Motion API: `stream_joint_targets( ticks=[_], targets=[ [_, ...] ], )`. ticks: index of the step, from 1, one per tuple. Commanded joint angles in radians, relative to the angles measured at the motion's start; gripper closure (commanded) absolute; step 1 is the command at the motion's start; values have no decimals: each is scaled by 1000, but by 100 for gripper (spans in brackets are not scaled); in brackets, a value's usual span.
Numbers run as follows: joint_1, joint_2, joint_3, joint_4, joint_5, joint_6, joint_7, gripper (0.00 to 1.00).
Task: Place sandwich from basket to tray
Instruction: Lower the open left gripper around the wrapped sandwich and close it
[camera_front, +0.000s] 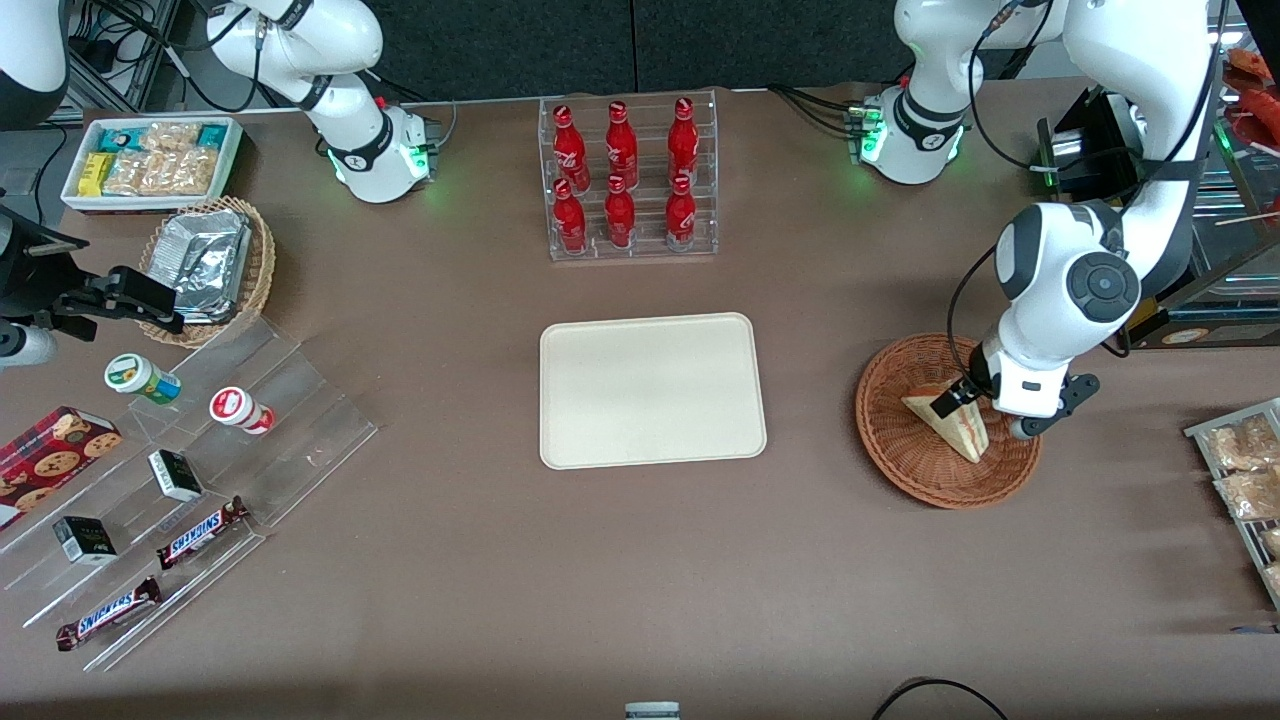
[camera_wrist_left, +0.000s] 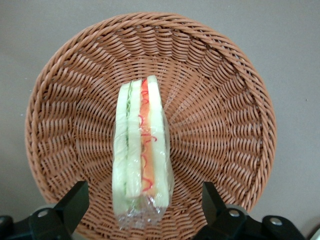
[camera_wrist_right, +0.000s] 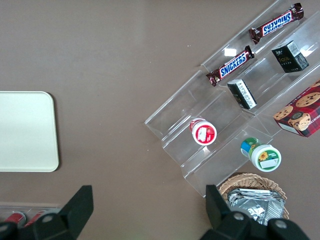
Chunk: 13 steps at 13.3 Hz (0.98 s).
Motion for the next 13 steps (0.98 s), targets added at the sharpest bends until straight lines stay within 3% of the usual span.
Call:
stream_joint_targets(
  ticks=[1,6,7,8,9,10,13],
  targets=[
    [4,23,-3,-4,10,45,-43,0],
    [17,69,-3,-13,10,39,-47,0],
    [18,71,-3,-11,10,33,-47,12],
    [18,68,-3,-11,10,23,-57,46],
    [18,66,-3,-10,10,15,-74,87],
    [18,68,-2,-8,10,13,-74,100],
    [11,74,-2,25,15,-49,-73,100]
  ],
)
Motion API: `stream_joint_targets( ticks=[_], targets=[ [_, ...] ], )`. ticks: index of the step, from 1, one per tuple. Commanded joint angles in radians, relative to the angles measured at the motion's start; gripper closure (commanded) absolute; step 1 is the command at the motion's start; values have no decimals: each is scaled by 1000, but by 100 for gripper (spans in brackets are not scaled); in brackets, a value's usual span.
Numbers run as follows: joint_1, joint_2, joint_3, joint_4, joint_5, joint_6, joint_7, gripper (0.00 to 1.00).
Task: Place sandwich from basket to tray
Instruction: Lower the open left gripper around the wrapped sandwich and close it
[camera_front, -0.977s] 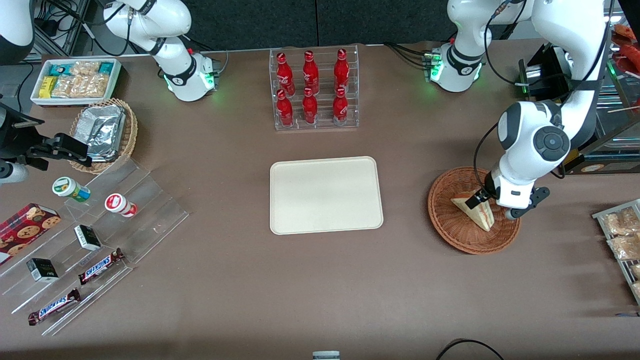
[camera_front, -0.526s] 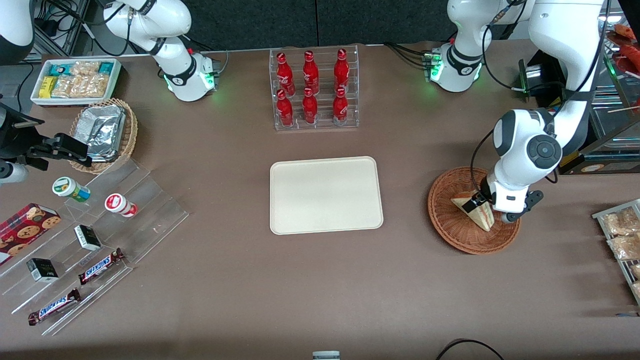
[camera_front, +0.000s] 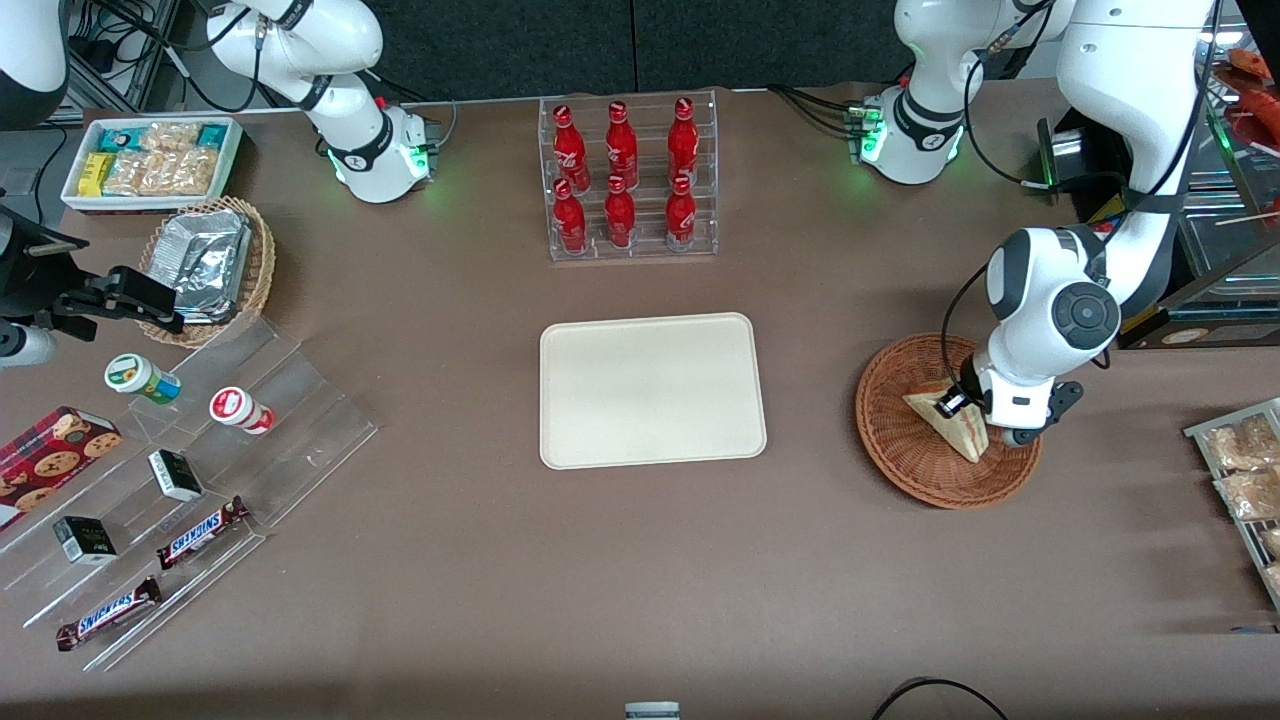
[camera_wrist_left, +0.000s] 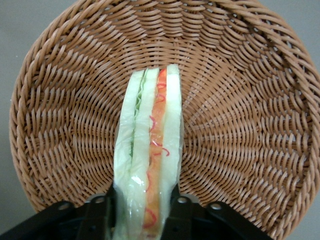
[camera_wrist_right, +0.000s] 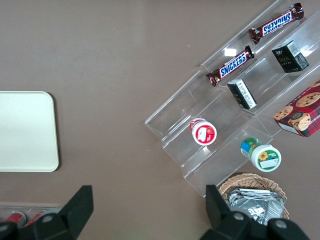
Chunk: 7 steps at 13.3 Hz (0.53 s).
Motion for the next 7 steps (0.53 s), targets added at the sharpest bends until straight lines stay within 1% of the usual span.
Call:
stream_joint_targets(
  ticks=[1,3,7],
  targets=[
    [-6,-8,-4,45,16,-92,-24,100],
    [-15,-22,-7,96,16,-181,-22,100],
    [-125,-22,-7,221,15,-343,-21,100]
  ],
)
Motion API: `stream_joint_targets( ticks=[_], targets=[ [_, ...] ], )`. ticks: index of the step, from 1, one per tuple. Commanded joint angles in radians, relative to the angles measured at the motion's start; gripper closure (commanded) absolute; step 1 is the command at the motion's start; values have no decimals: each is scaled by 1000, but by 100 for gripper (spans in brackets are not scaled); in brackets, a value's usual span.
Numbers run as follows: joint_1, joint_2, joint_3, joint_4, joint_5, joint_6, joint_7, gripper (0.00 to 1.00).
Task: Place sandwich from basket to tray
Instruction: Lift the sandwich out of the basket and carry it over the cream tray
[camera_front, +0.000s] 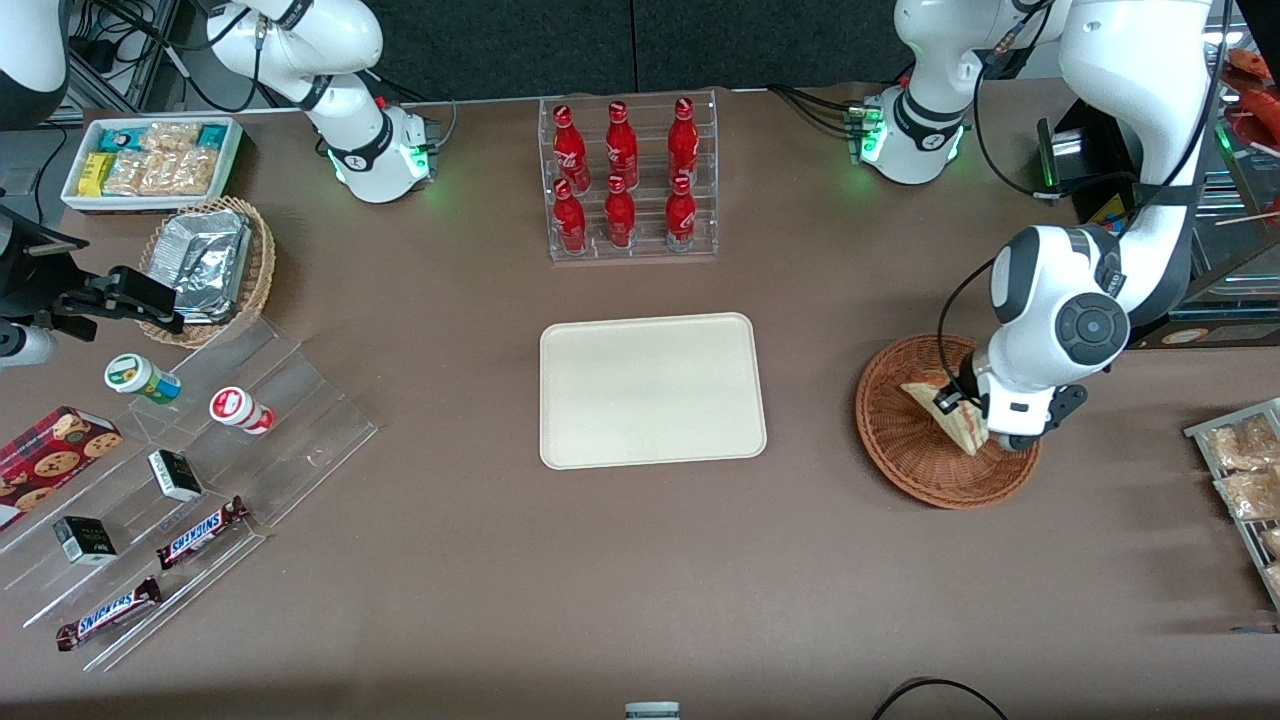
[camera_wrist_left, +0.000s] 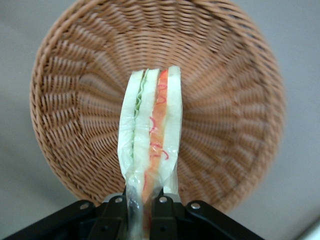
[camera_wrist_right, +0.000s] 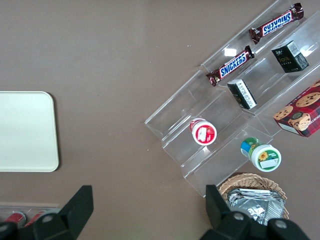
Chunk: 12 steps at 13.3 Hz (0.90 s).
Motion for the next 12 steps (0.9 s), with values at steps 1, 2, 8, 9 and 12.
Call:
stream_joint_targets(
  ticks=[1,2,8,9,12],
  targets=[
    [-101,-2,1,95,14,-115,-23,100],
    [-149,2,-1,132,14,-150,-24,100],
    [-347,63,-2,263,-10,-168,7,100],
    [-378,88,-8,299,-33,-169,9,100],
    [-470,200,-11,425,-47,-171,-3,100]
  ],
)
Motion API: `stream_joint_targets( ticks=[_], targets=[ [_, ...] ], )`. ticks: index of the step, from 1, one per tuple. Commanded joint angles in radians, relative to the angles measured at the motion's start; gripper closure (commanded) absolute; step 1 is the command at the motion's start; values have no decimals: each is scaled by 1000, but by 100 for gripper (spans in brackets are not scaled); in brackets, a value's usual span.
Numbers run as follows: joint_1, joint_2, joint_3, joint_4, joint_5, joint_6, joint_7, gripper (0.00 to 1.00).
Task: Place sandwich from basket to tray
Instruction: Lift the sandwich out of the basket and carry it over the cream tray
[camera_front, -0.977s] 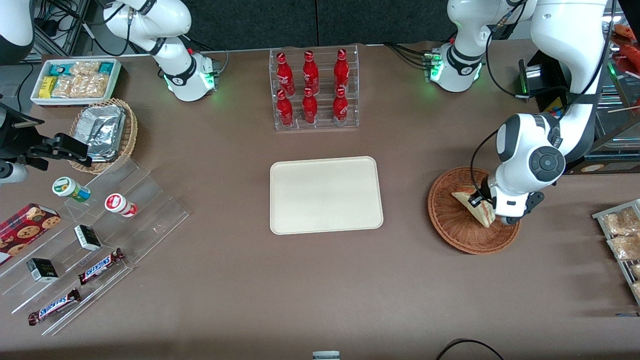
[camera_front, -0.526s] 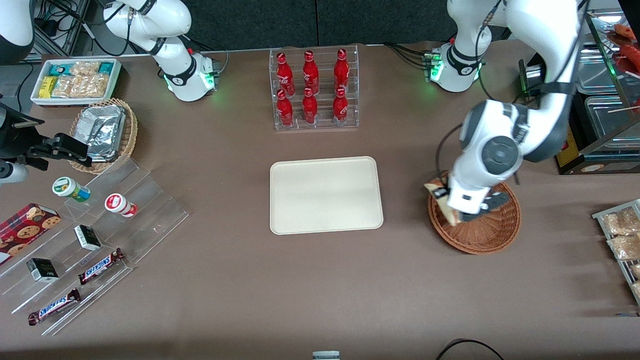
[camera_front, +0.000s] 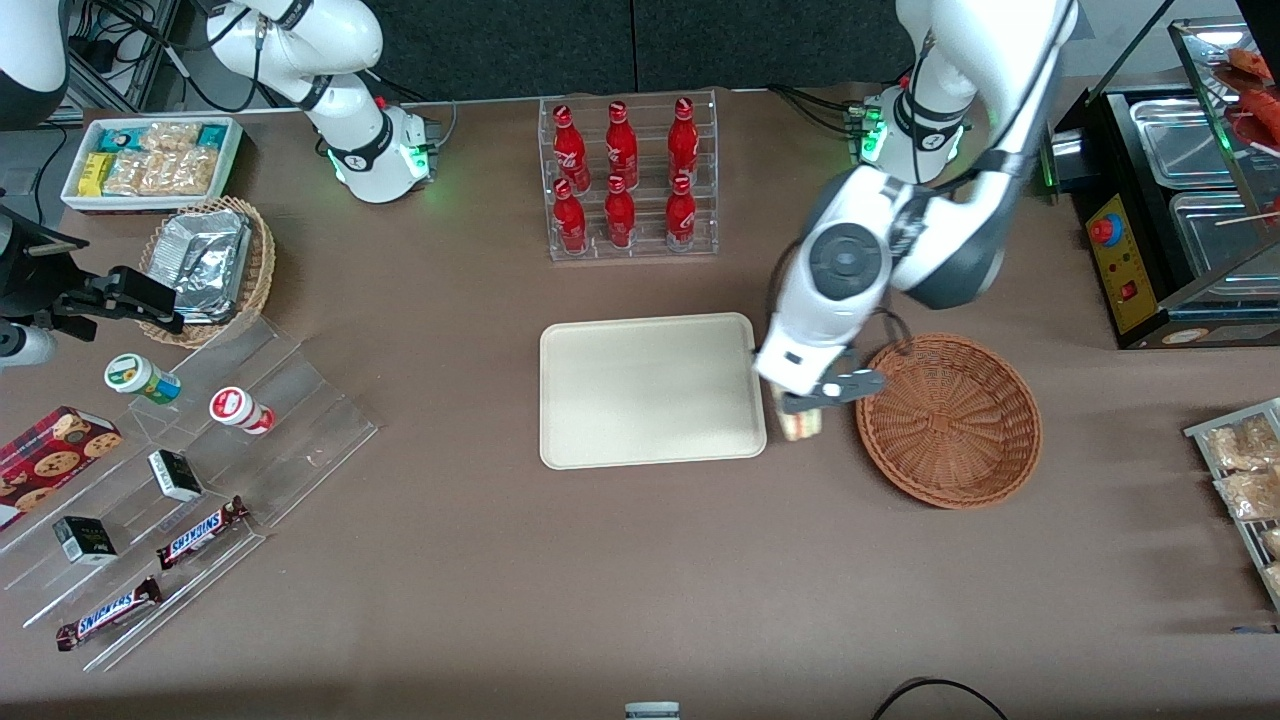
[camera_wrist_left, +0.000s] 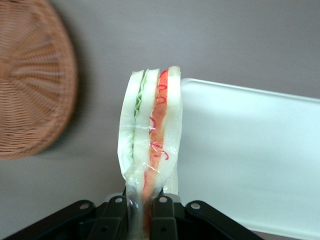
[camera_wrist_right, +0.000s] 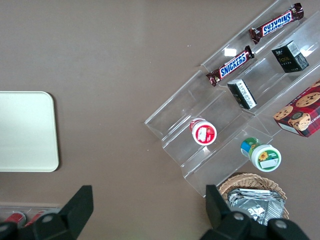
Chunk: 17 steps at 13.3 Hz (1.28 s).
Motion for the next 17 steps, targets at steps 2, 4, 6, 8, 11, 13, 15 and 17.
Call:
stream_joint_targets(
  ticks=[2,4,6,8,11,13,15,17],
  targets=[
    [-94,158,8,182,-17,-24,-9,100],
    [-132,203,8,230,-36,-22,-28,100],
    [-169,239,8,253,-34,-21,-31,100],
    [-201,270,9,274,-29,-16,-44,100],
    [-218,316,9,320,-23,-15,-46,100],
    [-224,344,11,344,-23,-15,-41,100],
    [-238,359,12,344,-17,0,-44,100],
    [-244,376,12,345,3,10,-51,100]
  ],
)
